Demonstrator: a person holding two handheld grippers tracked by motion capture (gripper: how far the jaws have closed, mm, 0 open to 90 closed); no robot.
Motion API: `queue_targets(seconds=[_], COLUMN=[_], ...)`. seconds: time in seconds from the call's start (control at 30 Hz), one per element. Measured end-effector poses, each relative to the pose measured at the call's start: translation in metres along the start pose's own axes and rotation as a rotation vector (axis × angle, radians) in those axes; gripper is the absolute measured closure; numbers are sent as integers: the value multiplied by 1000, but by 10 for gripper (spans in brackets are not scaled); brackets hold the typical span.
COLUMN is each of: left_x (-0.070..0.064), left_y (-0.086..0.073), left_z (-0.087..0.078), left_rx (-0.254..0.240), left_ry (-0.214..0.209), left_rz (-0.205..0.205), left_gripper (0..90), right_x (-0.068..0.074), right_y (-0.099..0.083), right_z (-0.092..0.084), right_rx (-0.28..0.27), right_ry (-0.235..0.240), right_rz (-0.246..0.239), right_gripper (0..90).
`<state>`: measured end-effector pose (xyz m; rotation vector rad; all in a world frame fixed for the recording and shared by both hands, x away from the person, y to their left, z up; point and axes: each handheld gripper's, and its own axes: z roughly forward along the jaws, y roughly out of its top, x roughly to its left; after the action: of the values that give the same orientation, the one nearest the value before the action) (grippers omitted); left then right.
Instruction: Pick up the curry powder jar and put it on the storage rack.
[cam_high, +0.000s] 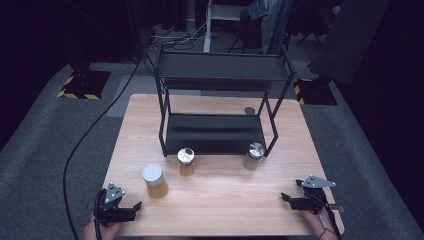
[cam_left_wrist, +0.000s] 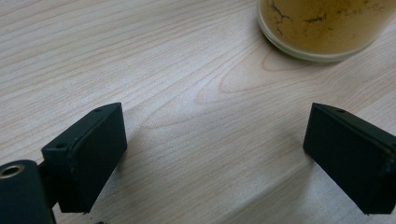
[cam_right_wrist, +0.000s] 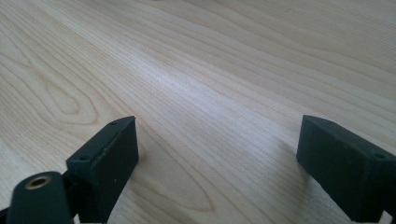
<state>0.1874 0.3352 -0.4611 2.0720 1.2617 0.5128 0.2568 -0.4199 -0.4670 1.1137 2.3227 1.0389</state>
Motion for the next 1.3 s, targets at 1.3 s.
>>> queue_targets(seconds=[1.3], left_x=[-25], left_y=[-3], left_z=[-60], left_rx=[-261], left_ry=[-21], left_rz=[44], left_gripper=[136], right_x=[0], right_y=[0], right_z=[0], right_rx=[-1], right_ry=[2], right_rz=[-1], right_gripper=[128])
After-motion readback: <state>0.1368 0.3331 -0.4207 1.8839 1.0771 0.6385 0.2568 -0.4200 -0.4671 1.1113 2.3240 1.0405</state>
